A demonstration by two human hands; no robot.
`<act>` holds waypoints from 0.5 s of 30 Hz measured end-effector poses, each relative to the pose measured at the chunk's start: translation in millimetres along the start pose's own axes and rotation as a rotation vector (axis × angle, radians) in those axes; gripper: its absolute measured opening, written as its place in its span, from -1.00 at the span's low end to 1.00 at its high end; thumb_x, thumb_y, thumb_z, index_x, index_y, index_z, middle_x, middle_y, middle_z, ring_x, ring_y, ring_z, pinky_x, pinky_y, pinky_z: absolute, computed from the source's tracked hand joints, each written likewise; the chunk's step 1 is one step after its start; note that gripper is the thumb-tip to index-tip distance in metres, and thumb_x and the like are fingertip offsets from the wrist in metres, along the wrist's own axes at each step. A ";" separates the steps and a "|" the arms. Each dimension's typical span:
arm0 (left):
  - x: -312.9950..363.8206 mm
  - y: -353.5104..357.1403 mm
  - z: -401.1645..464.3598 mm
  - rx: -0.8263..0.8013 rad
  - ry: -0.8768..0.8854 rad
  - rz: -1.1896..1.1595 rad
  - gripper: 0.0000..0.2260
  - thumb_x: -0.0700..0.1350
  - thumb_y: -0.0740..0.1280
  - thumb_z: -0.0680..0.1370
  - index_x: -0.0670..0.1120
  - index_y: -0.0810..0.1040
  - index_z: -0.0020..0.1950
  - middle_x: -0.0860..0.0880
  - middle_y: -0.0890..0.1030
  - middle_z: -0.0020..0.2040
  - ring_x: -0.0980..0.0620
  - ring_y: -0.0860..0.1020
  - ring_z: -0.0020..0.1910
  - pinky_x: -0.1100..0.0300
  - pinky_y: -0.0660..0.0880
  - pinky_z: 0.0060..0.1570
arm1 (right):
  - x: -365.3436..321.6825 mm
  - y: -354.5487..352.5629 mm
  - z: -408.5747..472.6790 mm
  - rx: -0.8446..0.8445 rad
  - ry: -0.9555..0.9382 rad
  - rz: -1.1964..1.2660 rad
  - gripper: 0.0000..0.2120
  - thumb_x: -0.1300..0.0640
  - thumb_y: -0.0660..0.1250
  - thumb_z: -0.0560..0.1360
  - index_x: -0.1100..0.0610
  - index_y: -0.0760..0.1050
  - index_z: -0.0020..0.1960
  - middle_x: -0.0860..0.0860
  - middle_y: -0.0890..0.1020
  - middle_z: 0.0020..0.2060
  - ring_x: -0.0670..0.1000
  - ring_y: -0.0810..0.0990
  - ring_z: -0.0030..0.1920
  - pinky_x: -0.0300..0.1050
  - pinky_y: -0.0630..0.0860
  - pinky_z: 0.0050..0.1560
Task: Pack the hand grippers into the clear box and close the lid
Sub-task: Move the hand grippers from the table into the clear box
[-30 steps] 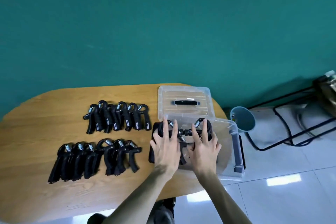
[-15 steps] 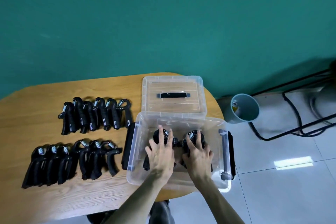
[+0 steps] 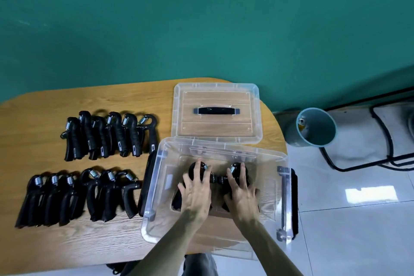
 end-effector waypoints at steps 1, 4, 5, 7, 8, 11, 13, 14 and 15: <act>0.0 0.4 1.0 0.008 0.005 0.000 -0.24 -0.38 0.25 0.54 0.09 0.04 0.63 -0.04 -0.16 0.63 -0.17 0.30 0.28 -0.14 0.37 0.28 | 0.8 2.4 0.7 -0.007 -0.012 -0.004 -0.29 0.11 0.30 0.56 -0.08 0.06 0.62 0.08 -0.27 0.61 0.37 0.11 0.50 0.39 0.32 0.29; -0.6 2.7 4.8 0.039 0.002 0.008 -0.26 -0.37 0.29 0.52 0.09 0.10 0.60 -0.05 -0.12 0.63 -0.17 0.30 0.29 -0.12 0.39 0.25 | 3.0 8.4 2.7 -0.003 -0.018 0.012 -0.16 0.21 0.37 0.51 -0.11 0.00 0.62 0.05 -0.35 0.59 0.35 0.04 0.54 0.40 0.30 0.37; -0.7 3.1 5.8 0.040 0.000 0.012 -0.25 -0.37 0.29 0.52 0.09 0.10 0.60 -0.05 -0.12 0.63 -0.17 0.30 0.30 -0.12 0.39 0.25 | 3.5 11.0 3.8 -0.011 -0.015 0.003 -0.10 0.25 0.39 0.48 -0.12 -0.04 0.63 0.04 -0.40 0.57 0.34 0.03 0.55 0.37 0.28 0.40; -0.7 4.5 8.3 0.025 -0.007 0.025 -0.22 -0.42 0.28 0.50 0.09 0.09 0.59 -0.07 -0.13 0.63 -0.17 0.30 0.31 -0.13 0.39 0.26 | 4.6 16.4 5.9 -0.026 -0.010 -0.026 -0.01 0.31 0.42 0.45 -0.13 -0.12 0.63 0.04 -0.49 0.53 0.32 -0.01 0.56 0.30 0.22 0.45; -1.0 4.9 8.7 0.016 -0.013 0.030 -0.20 -0.44 0.28 0.49 0.09 0.08 0.59 -0.07 -0.14 0.63 -0.17 0.29 0.32 -0.13 0.39 0.28 | 5.2 18.3 6.9 -0.026 -0.008 -0.034 0.02 0.34 0.42 0.44 -0.13 -0.14 0.63 0.03 -0.51 0.51 0.32 -0.04 0.56 0.28 0.19 0.47; -2.2 5.9 9.0 0.005 -0.017 0.023 -0.13 -0.49 0.26 0.46 0.09 0.01 0.62 -0.07 -0.21 0.64 -0.18 0.27 0.38 -0.19 0.38 0.34 | 3.6 18.0 7.6 -0.014 -0.007 -0.052 0.07 0.42 0.40 0.41 -0.12 -0.17 0.63 0.03 -0.55 0.49 0.32 -0.09 0.57 0.24 0.20 0.48; -2.5 7.5 7.8 0.008 0.002 -0.011 -0.11 -0.46 0.26 0.50 0.10 -0.08 0.64 -0.05 -0.30 0.64 -0.20 0.21 0.46 -0.26 0.34 0.39 | 3.0 16.0 7.2 0.008 0.023 -0.085 0.09 0.36 0.46 0.39 -0.11 -0.15 0.63 0.08 -0.45 0.54 0.33 -0.09 0.56 0.27 0.25 0.47; -2.6 7.2 6.5 0.012 0.014 -0.026 -0.14 -0.40 0.26 0.54 0.10 -0.12 0.65 -0.03 -0.35 0.63 -0.22 0.13 0.52 -0.29 0.31 0.42 | 2.2 12.6 6.2 0.031 0.043 -0.111 0.10 0.26 0.54 0.35 -0.10 -0.09 0.63 0.14 -0.30 0.60 0.34 -0.02 0.55 0.30 0.28 0.43; -1.8 6.2 5.5 0.015 0.026 -0.034 -0.19 -0.33 0.24 0.58 0.10 -0.16 0.65 -0.03 -0.39 0.62 -0.23 0.03 0.59 -0.31 0.26 0.45 | 2.2 10.4 5.6 0.047 0.055 -0.126 0.07 0.12 0.60 0.31 -0.08 0.03 0.62 0.20 -0.09 0.62 0.36 0.09 0.52 0.34 0.31 0.38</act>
Point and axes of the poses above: each hand's wrist, its own z-axis towards the middle knuckle, its own y-axis out of the palm, x = y × z, the point moved 7 cm from there along z, towards the middle knuckle
